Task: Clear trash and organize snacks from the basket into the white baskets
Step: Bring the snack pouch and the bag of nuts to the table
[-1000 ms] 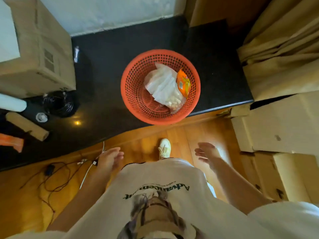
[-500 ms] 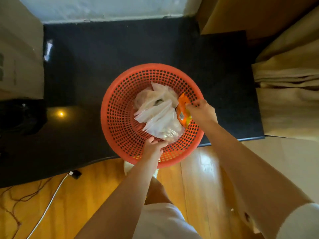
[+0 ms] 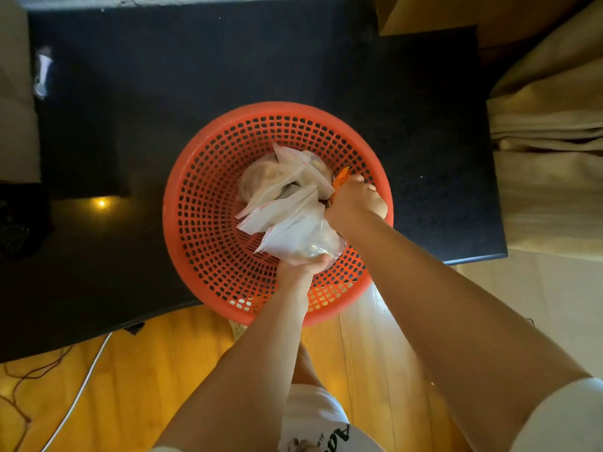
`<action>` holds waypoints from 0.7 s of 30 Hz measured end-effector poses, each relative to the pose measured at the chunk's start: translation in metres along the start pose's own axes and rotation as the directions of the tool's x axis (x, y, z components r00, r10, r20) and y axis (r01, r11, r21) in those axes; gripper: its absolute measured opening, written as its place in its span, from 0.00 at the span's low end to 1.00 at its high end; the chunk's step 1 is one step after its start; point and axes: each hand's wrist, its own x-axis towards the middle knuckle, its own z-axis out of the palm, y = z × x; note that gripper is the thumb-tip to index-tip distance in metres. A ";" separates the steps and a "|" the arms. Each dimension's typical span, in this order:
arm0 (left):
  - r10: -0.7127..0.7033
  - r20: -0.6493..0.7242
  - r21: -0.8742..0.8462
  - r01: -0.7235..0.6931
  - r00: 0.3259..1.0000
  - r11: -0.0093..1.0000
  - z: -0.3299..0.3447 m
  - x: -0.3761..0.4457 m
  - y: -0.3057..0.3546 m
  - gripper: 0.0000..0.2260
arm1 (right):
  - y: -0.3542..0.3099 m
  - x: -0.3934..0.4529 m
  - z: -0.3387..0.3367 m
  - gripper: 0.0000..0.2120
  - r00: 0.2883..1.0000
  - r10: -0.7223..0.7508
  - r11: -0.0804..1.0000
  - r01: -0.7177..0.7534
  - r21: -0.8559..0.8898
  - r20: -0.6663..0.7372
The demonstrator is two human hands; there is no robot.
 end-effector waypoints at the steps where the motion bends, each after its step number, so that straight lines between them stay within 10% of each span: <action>1: -0.003 0.012 0.007 0.002 1.000 1.000 0.000 -0.001 0.000 0.24 | 0.000 0.001 0.001 0.34 1.000 -0.001 1.000 0.001 -0.012 -0.010; 10: 0.049 -0.025 0.199 -0.043 0.998 0.979 -0.008 -0.005 0.008 0.24 | 0.009 0.003 -0.005 0.32 1.000 -0.012 0.999 0.011 -0.030 -0.018; 15: 0.263 0.101 0.293 -0.281 0.959 0.914 -0.030 -0.033 0.018 0.14 | 0.046 -0.027 -0.029 0.34 1.000 0.017 0.964 -0.020 0.264 0.013; 21: 0.402 0.305 0.248 -0.480 0.863 0.842 -0.068 -0.088 0.051 0.18 | 0.098 -0.116 -0.038 0.25 0.988 -0.025 0.297 -0.137 0.945 0.151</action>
